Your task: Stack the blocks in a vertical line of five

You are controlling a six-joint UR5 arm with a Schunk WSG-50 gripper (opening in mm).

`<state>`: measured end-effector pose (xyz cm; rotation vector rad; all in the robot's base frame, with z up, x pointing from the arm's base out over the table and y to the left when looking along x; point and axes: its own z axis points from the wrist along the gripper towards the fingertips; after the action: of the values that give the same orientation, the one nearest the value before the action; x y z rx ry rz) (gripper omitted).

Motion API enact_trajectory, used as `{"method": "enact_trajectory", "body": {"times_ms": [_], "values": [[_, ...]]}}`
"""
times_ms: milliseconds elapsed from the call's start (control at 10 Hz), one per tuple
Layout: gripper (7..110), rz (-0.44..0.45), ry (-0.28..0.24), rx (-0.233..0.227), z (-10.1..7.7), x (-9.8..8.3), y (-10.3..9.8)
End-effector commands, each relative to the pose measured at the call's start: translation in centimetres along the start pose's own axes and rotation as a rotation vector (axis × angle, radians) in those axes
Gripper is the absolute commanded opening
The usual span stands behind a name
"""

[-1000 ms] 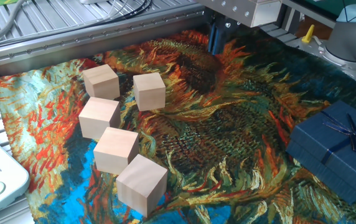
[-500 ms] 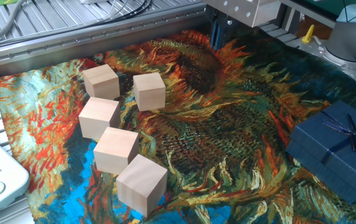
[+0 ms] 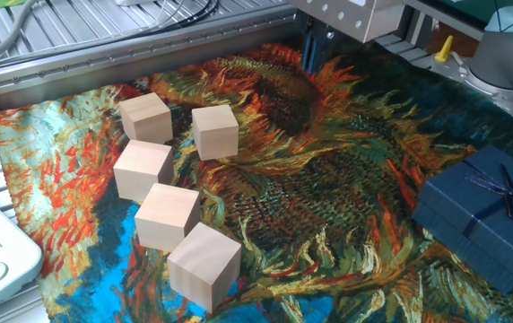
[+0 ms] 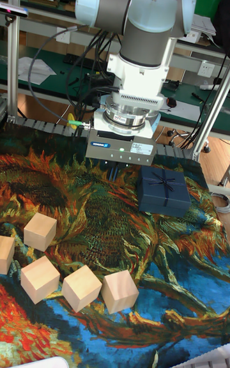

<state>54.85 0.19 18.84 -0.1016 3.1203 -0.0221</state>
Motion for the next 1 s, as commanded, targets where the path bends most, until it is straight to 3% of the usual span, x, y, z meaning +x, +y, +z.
{"method": "enact_trajectory", "body": {"times_ms": [0, 200, 500, 900], "values": [[7, 0.015, -0.039, -0.003, 0.8, -0.9, 0.3], [7, 0.018, -0.037, 0.038, 0.9, -0.8, -0.8], [7, 0.021, -0.054, 0.031, 1.1, -1.1, -1.1], [7, 0.052, -0.072, -0.047, 1.9, -1.0, -0.4]]}}
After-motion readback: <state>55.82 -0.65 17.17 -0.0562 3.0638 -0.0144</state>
